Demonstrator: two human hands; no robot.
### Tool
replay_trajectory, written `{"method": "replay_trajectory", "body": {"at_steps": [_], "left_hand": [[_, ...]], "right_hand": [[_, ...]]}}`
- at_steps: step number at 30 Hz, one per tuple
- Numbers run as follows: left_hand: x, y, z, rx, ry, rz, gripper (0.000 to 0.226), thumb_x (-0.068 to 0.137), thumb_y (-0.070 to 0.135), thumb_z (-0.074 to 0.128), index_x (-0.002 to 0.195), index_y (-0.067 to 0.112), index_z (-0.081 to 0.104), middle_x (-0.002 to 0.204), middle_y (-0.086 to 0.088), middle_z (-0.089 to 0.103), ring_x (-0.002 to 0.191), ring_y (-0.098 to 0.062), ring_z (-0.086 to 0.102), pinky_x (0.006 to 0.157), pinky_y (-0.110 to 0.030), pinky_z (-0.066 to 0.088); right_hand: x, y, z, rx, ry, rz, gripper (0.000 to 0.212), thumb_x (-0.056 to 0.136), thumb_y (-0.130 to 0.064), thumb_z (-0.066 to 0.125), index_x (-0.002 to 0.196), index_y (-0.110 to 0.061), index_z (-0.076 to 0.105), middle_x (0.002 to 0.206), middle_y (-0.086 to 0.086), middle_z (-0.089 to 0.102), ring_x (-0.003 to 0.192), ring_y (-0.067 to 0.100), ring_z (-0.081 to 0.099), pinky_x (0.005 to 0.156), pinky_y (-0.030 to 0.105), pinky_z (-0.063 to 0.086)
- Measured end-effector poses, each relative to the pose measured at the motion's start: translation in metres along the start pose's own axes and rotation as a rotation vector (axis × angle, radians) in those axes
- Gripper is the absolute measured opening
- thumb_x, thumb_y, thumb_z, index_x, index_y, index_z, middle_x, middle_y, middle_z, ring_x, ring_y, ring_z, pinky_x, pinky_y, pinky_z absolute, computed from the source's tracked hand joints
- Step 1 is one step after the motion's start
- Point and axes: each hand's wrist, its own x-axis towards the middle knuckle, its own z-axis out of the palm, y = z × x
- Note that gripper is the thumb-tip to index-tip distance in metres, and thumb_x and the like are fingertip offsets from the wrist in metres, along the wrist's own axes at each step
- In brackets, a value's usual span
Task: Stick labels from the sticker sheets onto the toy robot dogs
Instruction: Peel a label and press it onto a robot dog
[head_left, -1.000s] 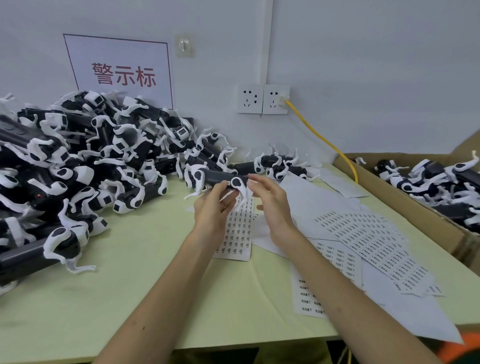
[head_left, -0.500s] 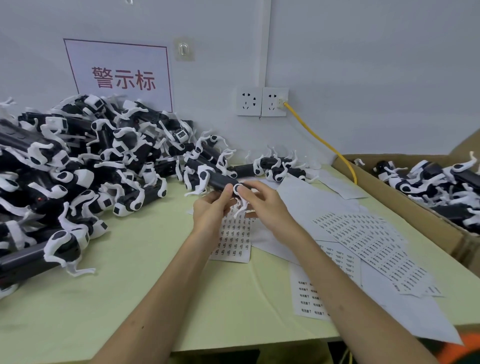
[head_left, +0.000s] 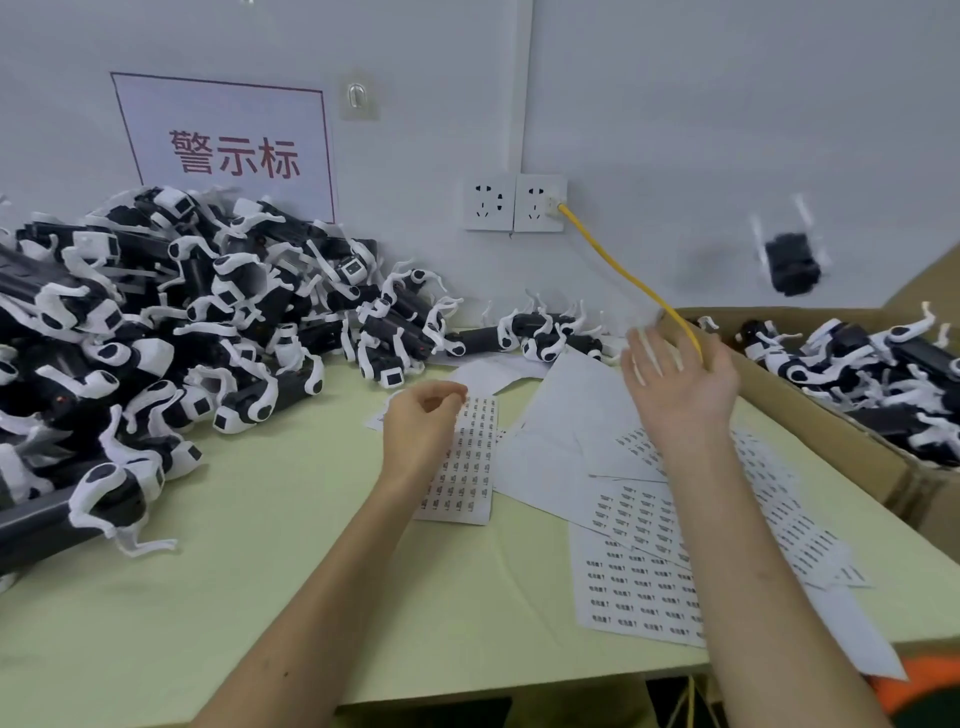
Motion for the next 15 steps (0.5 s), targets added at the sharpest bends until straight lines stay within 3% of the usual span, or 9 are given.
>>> {"method": "replay_trajectory", "body": {"at_steps": [2, 4, 8, 10, 12, 15], "left_hand": [[0.0, -0.002, -0.003, 0.073, 0.048, 0.051, 0.024, 0.098, 0.011, 0.06, 0.117, 0.018, 0.073, 0.115, 0.007, 0.072, 0.108, -0.009, 0.065, 0.078, -0.007, 0.048], [0.003, -0.001, -0.01, 0.117, 0.088, 0.053, 0.034, 0.098, 0.011, 0.062, 0.131, 0.015, 0.066, 0.128, 0.004, 0.066, 0.113, -0.011, 0.059, 0.094, -0.026, 0.05], [0.023, 0.005, -0.035, 0.183, 0.271, 0.033, 0.048, 0.093, 0.01, 0.065, 0.14, 0.015, 0.058, 0.118, 0.005, 0.065, 0.082, 0.0, 0.055, 0.082, -0.029, 0.043], [0.035, 0.006, -0.053, 0.365, 0.392, 0.054, 0.055, 0.089, 0.013, 0.066, 0.142, 0.016, 0.055, 0.133, -0.002, 0.062, 0.108, -0.018, 0.061, 0.1, -0.042, 0.044], [0.044, -0.002, -0.073, 0.655, 0.46, 0.104, 0.06, 0.087, 0.014, 0.067, 0.145, 0.016, 0.052, 0.151, -0.008, 0.05, 0.139, -0.032, 0.043, 0.116, -0.053, 0.029], [0.05, -0.025, -0.104, 1.004, 0.367, 0.086, 0.063, 0.088, 0.017, 0.07, 0.148, 0.015, 0.049, 0.16, -0.01, 0.037, 0.145, -0.035, 0.033, 0.118, -0.057, 0.02]], "right_hand": [[-0.002, 0.01, 0.003, -0.062, 0.049, 0.016, 0.042, 0.103, -0.038, 0.049, 0.135, -0.012, 0.058, 0.129, 0.012, 0.069, 0.105, 0.028, 0.073, 0.082, 0.032, 0.053], [-0.007, 0.017, 0.01, -0.144, 0.056, 0.039, 0.038, 0.102, -0.034, 0.05, 0.13, -0.012, 0.063, 0.116, 0.008, 0.074, 0.093, 0.024, 0.073, 0.075, 0.028, 0.048], [-0.007, 0.025, 0.013, -0.328, 0.04, 0.06, 0.029, 0.097, -0.031, 0.053, 0.113, -0.015, 0.072, 0.092, 0.001, 0.074, 0.069, 0.016, 0.065, 0.063, 0.024, 0.044], [-0.008, 0.028, 0.014, -0.375, 0.045, 0.073, 0.027, 0.096, -0.03, 0.054, 0.107, -0.015, 0.074, 0.084, 0.0, 0.072, 0.062, 0.014, 0.06, 0.06, 0.023, 0.043], [-0.009, 0.031, 0.015, -0.409, 0.051, 0.085, 0.027, 0.094, -0.029, 0.056, 0.105, -0.014, 0.075, 0.078, -0.001, 0.071, 0.058, 0.013, 0.057, 0.058, 0.023, 0.041], [-0.011, 0.033, 0.016, -0.433, 0.048, 0.089, 0.024, 0.093, -0.028, 0.056, 0.101, -0.014, 0.075, 0.073, -0.002, 0.068, 0.055, 0.013, 0.054, 0.056, 0.023, 0.04]]}}
